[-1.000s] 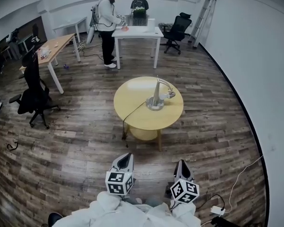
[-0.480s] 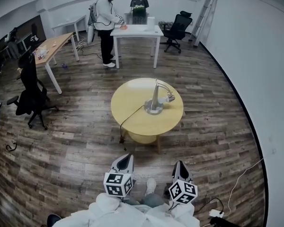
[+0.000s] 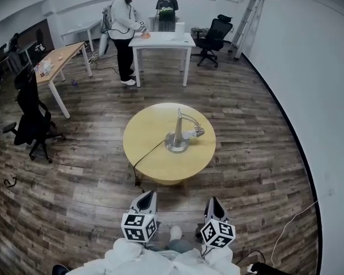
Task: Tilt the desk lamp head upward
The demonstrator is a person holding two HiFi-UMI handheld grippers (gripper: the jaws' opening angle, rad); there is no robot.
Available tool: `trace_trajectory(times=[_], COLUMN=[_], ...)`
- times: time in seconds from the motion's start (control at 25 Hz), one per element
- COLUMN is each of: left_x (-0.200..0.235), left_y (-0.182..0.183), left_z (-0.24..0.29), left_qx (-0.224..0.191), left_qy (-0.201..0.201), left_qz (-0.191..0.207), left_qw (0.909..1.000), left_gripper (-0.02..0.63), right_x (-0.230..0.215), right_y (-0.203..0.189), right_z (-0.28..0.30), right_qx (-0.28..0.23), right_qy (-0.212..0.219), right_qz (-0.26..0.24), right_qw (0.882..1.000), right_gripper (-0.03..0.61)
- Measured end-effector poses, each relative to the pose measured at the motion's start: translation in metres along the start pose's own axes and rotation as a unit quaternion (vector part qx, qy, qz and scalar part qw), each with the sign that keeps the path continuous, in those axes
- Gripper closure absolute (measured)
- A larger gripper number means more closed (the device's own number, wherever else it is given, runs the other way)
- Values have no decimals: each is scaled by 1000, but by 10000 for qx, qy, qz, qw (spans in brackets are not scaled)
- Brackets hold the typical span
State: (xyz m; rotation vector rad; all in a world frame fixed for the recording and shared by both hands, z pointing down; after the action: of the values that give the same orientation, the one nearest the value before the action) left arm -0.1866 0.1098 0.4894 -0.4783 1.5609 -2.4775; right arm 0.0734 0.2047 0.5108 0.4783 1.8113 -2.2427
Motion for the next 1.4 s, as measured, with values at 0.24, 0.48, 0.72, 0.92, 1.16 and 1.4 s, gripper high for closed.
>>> trace_trajectory(times=[0.24, 0.48, 0.72, 0.92, 1.16, 1.4], left_x=[-28, -58, -59, -58, -55, -46], left_y=[19, 31, 33, 44, 58, 69], left_z=[51, 96, 125, 153, 184, 217], left_qx=[23, -20, 221, 219, 130, 133], left_qy=[118, 144, 356, 477, 518, 568], left_qz=[0, 112, 144, 98, 114, 76], left_qw=[9999, 9998, 9990, 9986, 9985, 9983], left_gripper=[615, 615, 615, 615, 615, 615], right_x=[-41, -90, -115, -130, -147, -153], right_y=[36, 53, 64, 71, 77, 84], right_z=[37, 66, 94, 118, 149, 187], right_qx=[-161, -97, 0, 115, 160, 222], right_qy=[164, 121, 112, 83, -3, 45], right_qz=[18, 105, 178, 166, 311, 245], right_qw=[9997, 9998, 9998, 9998, 9994, 9994], right_gripper=[566, 566, 566, 566, 566, 566])
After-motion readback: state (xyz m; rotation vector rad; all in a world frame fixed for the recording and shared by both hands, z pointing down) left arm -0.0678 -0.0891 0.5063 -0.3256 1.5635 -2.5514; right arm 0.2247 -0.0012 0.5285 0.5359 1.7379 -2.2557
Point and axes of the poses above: the fingertips, and each gripper's own axes: z forward along the fingers, x to its left, y out of its top, the point moved 10 cm from there along -z, backward along the fingers, and after that the axes turned 15 degrees about y, right-handed, at the moved point
